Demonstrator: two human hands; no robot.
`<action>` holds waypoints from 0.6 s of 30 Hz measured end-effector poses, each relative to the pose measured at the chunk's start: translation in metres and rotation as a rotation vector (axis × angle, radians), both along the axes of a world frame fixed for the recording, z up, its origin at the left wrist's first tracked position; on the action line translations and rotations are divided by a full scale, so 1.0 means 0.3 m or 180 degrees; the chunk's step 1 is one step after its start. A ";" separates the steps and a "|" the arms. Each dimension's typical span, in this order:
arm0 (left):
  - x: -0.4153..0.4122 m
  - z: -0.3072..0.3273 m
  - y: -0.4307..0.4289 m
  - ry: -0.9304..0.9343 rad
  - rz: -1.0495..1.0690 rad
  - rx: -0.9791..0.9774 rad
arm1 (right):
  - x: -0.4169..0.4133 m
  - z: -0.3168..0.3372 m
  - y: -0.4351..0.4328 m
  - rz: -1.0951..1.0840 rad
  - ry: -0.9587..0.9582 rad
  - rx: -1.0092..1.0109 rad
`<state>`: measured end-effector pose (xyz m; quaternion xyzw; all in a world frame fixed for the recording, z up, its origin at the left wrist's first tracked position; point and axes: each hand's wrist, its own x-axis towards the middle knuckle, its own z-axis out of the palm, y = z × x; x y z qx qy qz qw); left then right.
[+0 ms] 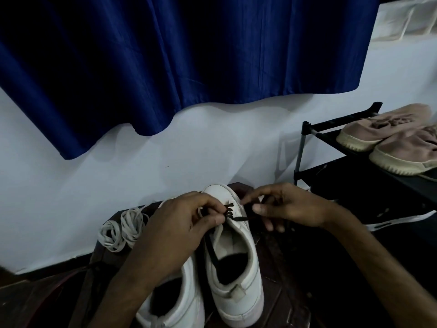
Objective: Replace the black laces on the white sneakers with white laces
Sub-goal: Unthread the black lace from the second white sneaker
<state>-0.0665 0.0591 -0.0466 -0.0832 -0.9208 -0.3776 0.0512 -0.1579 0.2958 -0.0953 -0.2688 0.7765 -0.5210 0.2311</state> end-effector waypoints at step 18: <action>-0.022 -0.063 0.001 -0.0123 0.0263 0.0856 | 0.003 -0.032 -0.114 0.0474 0.0926 -0.0491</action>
